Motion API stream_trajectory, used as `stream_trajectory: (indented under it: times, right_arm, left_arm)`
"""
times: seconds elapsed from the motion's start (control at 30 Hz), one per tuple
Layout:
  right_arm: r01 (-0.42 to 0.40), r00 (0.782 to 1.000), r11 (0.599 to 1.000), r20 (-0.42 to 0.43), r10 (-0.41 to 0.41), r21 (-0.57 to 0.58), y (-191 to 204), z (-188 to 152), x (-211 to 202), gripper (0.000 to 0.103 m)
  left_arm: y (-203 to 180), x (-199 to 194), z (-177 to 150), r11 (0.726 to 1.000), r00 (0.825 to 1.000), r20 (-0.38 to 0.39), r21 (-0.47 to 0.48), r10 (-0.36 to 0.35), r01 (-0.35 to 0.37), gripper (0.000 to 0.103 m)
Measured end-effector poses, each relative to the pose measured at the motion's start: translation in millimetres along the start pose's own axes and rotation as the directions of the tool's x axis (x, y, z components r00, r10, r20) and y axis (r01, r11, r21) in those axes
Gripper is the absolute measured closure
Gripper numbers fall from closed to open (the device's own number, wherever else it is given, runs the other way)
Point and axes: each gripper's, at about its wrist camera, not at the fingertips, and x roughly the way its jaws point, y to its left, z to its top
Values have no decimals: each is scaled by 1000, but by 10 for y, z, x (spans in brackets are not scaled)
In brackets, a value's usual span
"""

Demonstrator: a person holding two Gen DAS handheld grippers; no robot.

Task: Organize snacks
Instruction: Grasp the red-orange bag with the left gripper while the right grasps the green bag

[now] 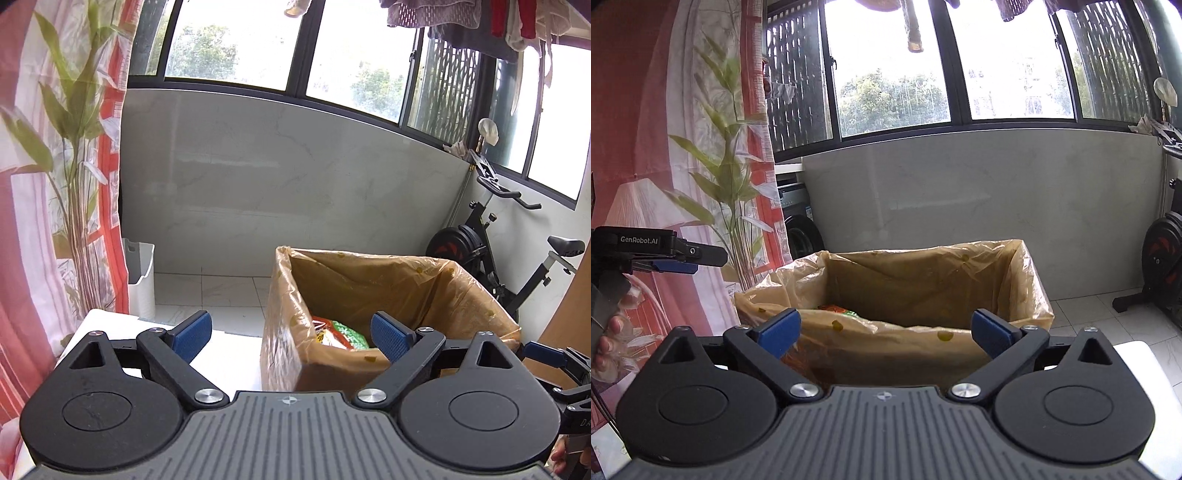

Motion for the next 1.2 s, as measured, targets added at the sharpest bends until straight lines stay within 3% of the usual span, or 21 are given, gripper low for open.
stream_trajectory:
  times: [0.2, 0.33, 0.5, 0.93, 1.2]
  right_arm:
    - [14, 992, 999, -124, -19, -39, -19, -484, -70, 0]
    - [0, 972, 976, -228, -51, -216, 83, -871, -86, 0]
    - [-52, 949, 922, -308, -74, -384, 226, -1212, -21, 0]
    - [-143, 942, 844, -332, -43, -516, 429, -1319, 429, 0]
    - [-183, 913, 873, -406, -19, -452, 444, -1375, 584, 3]
  left_arm:
    - [198, -172, -396, 1000, 999, -38, 7, 2, -2, 9]
    - [262, -240, -646, 999, 998, -53, -7, -43, 43, 9]
    - [216, -238, -814, 1000, 999, -42, 10, -24, 24, 9]
    - [256, -160, -924, 1000, 996, -89, -14, -22, 21, 9]
    - [281, -112, -1031, 1000, 992, -126, -9, 6, -7, 10]
